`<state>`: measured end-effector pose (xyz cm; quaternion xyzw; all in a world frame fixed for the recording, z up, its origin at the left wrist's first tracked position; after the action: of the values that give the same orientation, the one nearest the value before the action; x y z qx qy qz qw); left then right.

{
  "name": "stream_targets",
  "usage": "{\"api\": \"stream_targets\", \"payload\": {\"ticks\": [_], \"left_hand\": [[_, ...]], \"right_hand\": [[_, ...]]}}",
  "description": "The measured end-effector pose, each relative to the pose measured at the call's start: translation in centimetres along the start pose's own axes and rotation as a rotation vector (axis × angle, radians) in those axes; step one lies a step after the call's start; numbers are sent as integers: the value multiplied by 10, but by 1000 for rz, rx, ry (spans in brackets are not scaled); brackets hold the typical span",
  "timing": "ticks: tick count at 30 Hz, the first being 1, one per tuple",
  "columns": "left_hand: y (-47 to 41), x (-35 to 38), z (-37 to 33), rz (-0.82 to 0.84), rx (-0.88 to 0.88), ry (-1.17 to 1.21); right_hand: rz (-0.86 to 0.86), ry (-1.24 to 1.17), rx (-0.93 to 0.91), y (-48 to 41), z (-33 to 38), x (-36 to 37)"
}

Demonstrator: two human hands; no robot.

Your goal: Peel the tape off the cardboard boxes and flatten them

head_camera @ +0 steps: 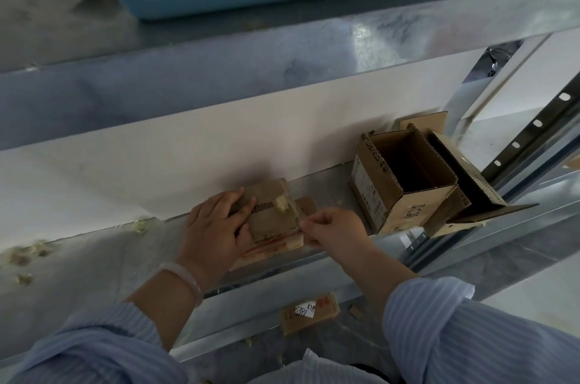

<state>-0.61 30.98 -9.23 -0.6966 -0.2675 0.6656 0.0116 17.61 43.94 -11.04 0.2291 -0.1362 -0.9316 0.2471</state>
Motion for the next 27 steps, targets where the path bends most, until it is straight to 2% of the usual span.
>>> {"api": "stream_targets", "payload": {"ticks": [3, 7, 10, 15, 18, 24, 27], "left_hand": [[1, -1, -1, 2, 7, -5], [1, -1, -1, 17, -3, -12], [1, -2, -2, 23, 0, -19], [2, -1, -1, 0, 13, -15], [2, 0, 0, -18, 22, -18], [1, 2, 1, -17, 23, -17], [1, 2, 0, -33, 33, -20]], "right_hand": [[18, 73, -49, 4, 2, 1], [94, 56, -42, 3, 1, 2], [139, -106, 48, 6, 0, 6], [302, -555, 256, 8, 9, -3], [307, -420, 175, 6, 21, -15], [-27, 61, -106, 1, 30, -24], [-77, 218, -265, 1, 40, -23]]}}
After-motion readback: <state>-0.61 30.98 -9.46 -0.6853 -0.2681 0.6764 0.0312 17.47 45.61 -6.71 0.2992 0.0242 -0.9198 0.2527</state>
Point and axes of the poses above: each hand's wrist, its own y-axis away from the middle knuckle, its own x-axis out of the palm, z = x × y, the point moved 5 cm from there along -y, towards the middle knuckle, and after that the axes turned 8 degrees about -z, right-handed, at the moved point
